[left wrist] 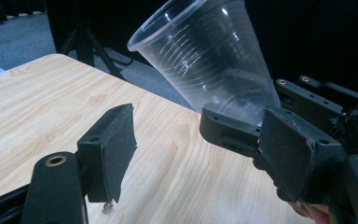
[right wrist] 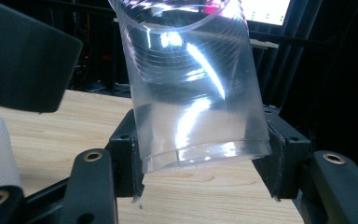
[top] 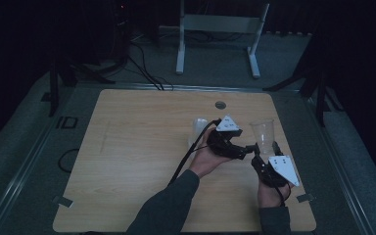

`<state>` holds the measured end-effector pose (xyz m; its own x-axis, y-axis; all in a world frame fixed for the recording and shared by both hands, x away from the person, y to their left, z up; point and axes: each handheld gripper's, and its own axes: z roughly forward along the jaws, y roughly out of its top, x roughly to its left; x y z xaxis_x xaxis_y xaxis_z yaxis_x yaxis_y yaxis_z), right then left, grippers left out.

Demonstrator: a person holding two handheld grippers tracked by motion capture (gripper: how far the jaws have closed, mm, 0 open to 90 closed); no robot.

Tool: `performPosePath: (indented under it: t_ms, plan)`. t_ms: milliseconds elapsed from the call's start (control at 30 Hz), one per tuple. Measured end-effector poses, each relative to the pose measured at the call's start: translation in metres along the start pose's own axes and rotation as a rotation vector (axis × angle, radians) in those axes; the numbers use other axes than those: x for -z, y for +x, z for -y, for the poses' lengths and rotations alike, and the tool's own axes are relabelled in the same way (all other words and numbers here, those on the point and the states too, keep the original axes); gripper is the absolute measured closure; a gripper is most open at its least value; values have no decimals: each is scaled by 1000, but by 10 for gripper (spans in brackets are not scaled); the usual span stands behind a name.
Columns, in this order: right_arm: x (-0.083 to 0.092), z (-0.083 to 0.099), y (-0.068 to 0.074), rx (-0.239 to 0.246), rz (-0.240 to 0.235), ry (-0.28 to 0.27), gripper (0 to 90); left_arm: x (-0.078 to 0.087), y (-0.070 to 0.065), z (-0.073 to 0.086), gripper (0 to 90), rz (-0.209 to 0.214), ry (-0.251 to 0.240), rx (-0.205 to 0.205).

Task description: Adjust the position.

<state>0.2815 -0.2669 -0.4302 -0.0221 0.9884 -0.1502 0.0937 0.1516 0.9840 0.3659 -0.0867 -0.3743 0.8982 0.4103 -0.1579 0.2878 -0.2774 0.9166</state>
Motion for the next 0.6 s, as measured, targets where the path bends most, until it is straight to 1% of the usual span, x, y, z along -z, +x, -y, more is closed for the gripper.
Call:
performPosePath:
  t_ms: [100, 433, 600]
  plan:
    - [1, 0, 0, -3, 0, -5, 418, -1, 1, -1, 267, 4, -6, 12]
    - [4, 4, 4, -6, -9, -18, 418, -5, 0, -1, 264, 12, -11, 30]
    - [4, 4, 6, -4, -16, -28, 418, -8, -1, -2, 256, 14, -22, 43]
